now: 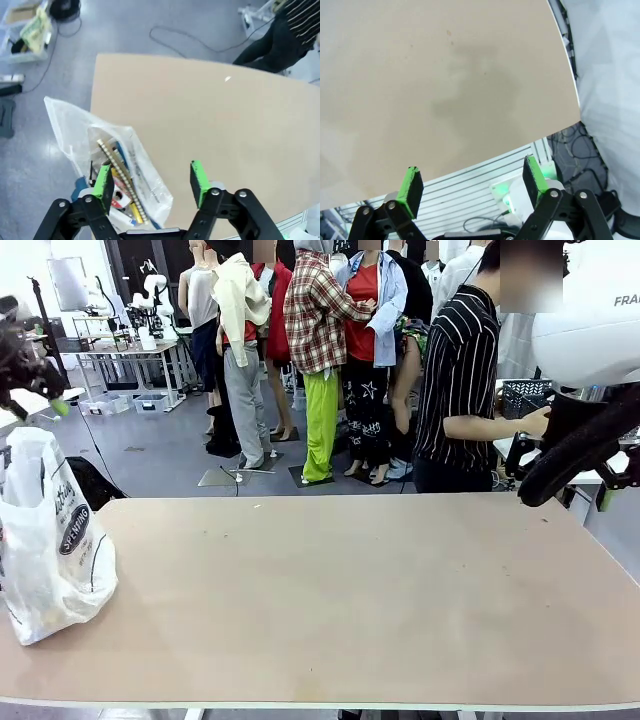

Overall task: Transfer purchased items from the store into the shopping bag.
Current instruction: Move the Reusable shopping bag to the right side of the table.

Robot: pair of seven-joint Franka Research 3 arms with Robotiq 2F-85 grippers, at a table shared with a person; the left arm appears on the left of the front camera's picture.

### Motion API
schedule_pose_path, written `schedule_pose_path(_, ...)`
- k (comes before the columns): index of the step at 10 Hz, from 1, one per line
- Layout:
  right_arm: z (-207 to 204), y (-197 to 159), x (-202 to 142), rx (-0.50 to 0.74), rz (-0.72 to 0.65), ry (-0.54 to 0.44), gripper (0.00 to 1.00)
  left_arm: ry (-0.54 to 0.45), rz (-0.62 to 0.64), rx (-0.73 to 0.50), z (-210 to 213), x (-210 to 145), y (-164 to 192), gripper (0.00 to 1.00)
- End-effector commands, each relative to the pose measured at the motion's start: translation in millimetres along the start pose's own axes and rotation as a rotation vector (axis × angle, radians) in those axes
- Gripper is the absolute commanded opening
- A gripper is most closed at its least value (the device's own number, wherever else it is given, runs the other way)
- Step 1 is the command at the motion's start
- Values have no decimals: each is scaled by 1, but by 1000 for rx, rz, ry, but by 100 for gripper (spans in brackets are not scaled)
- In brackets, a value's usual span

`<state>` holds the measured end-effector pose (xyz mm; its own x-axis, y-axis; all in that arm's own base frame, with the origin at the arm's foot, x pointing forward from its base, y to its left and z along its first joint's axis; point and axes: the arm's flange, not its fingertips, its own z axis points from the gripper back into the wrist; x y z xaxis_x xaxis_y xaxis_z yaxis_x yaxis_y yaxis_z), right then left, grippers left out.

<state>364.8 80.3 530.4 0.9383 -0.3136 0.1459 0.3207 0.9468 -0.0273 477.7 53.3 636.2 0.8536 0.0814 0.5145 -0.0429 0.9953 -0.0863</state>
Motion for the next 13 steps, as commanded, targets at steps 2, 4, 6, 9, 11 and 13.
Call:
schedule_pose_path(2,2,0,0,-2,12,9,100,-123,-81,-50,19,-24,-76,100)
schedule_pose_path(4,2,0,0,-2,12,9,100,-69,-72,-113,-3,-35,-139,100)
schedule_pose_path(6,2,0,0,-2,12,9,100,31,-137,-205,-45,-46,-187,100)
schedule_pose_path(9,2,0,0,-2,12,9,100,102,-223,-197,-99,-57,-221,100)
schedule_pose_path(11,2,0,0,-2,12,9,100,147,-188,-349,-124,-63,-225,100)
schedule_pose_path(13,2,0,0,-2,12,9,100,127,-206,-196,-114,-69,-229,100)
